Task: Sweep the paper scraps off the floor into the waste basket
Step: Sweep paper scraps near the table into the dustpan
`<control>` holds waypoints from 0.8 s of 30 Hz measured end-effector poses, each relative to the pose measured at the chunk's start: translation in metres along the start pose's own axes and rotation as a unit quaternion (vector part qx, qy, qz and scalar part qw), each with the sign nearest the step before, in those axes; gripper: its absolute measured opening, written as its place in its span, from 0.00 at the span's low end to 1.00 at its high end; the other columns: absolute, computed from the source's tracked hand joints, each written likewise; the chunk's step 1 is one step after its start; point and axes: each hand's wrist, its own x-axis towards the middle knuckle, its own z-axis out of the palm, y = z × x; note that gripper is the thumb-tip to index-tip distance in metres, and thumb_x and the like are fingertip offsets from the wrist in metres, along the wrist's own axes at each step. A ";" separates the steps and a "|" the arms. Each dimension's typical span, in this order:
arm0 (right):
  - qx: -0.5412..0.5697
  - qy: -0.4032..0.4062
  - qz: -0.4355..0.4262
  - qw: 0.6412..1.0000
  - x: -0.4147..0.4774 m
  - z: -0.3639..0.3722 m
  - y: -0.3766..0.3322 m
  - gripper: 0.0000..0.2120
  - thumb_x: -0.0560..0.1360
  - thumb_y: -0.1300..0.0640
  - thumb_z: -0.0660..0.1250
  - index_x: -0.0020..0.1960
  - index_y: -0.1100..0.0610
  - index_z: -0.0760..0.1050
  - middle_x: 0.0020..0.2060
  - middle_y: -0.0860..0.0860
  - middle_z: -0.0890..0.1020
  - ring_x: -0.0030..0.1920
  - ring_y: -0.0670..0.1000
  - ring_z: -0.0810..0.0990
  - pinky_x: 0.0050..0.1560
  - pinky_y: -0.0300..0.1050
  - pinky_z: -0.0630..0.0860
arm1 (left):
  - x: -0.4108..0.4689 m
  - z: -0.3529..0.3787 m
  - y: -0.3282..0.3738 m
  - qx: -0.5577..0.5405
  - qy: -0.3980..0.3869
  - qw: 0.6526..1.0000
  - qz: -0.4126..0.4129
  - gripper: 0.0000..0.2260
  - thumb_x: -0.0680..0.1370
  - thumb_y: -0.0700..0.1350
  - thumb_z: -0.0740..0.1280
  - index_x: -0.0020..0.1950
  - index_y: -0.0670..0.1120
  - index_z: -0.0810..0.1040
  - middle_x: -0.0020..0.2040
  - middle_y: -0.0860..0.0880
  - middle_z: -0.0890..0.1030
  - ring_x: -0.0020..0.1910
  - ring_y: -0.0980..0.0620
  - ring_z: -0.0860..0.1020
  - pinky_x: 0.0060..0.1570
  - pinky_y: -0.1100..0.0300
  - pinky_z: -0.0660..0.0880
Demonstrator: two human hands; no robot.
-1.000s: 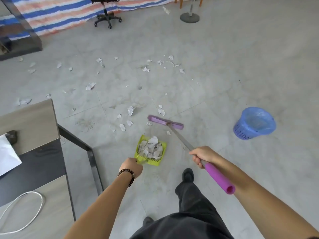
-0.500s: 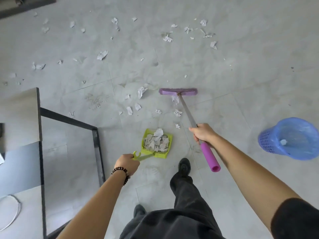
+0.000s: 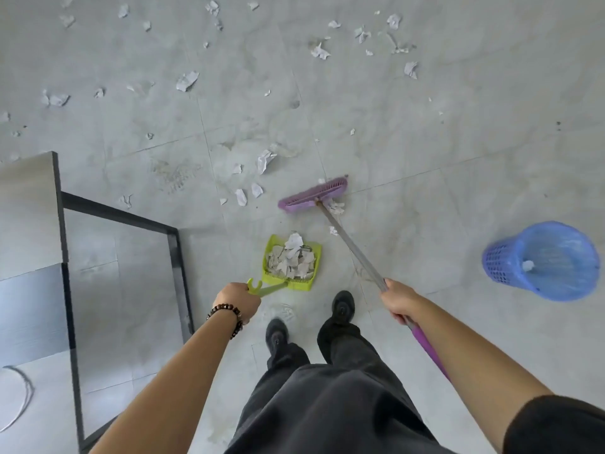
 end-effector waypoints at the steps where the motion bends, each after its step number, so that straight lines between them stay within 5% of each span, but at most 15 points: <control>1: 0.003 0.003 0.002 1.000 -0.010 0.002 0.008 0.22 0.77 0.60 0.50 0.70 0.50 0.63 0.34 0.59 0.78 0.22 0.52 0.71 0.24 0.42 0.70 | -0.001 0.000 0.000 0.009 -0.008 1.000 0.005 0.12 0.73 0.37 0.59 0.53 0.41 0.78 0.30 0.45 0.73 0.26 0.46 0.71 0.25 0.63 0.68; 6: 0.088 0.031 0.006 0.996 -0.056 0.011 0.022 0.09 0.77 0.60 0.53 0.52 0.57 0.71 0.32 0.56 0.71 0.24 0.51 0.66 0.23 0.38 0.63 | -0.006 -0.003 -0.002 0.033 -0.051 0.998 0.020 0.07 0.74 0.34 0.57 0.47 0.38 0.74 0.29 0.44 0.71 0.24 0.46 0.69 0.27 0.60 0.66; 10: 0.165 0.046 -0.011 0.985 -0.078 0.035 0.033 0.10 0.80 0.57 0.54 0.55 0.55 0.73 0.30 0.55 0.70 0.23 0.50 0.64 0.22 0.39 0.62 | -0.009 -0.013 0.002 0.086 -0.033 0.993 0.068 0.06 0.76 0.38 0.61 0.40 0.42 0.75 0.32 0.43 0.78 0.31 0.43 0.78 0.29 0.60 0.74; 13: 0.198 0.069 -0.006 0.978 -0.076 0.044 0.023 0.12 0.79 0.60 0.52 0.54 0.53 0.73 0.30 0.55 0.70 0.23 0.51 0.65 0.22 0.39 0.62 | -0.007 -0.015 -0.002 0.129 -0.054 0.986 0.088 0.09 0.76 0.37 0.59 0.51 0.39 0.78 0.45 0.36 0.83 0.37 0.39 0.82 0.25 0.63 0.68; 17: 0.206 0.095 0.004 0.974 -0.056 0.031 -0.008 0.11 0.77 0.66 0.54 0.54 0.58 0.73 0.31 0.58 0.74 0.23 0.53 0.71 0.24 0.42 0.68 | -0.003 -0.011 -0.005 0.141 -0.060 0.984 0.091 0.13 0.75 0.36 0.56 0.55 0.38 0.77 0.31 0.43 0.74 0.23 0.49 0.66 0.22 0.65 0.62; 20: 0.197 0.094 0.015 0.976 -0.042 0.021 -0.030 0.11 0.73 0.72 0.59 0.53 0.65 0.72 0.34 0.59 0.76 0.28 0.55 0.74 0.31 0.45 0.71 | -0.002 -0.008 -0.003 0.150 -0.055 0.982 0.100 0.14 0.73 0.35 0.57 0.54 0.39 0.78 0.46 0.36 0.83 0.27 0.46 0.75 0.25 0.64 0.65; 24: 0.136 0.069 0.046 0.987 -0.037 0.024 -0.051 0.08 0.67 0.76 0.63 0.38 0.64 0.73 0.31 0.57 0.76 0.33 0.55 0.77 0.32 0.42 0.72 | -0.003 -0.004 -0.012 0.169 -0.035 0.980 0.095 0.13 0.72 0.37 0.57 0.50 0.44 0.79 0.34 0.47 0.76 0.33 0.45 0.75 0.27 0.65 0.69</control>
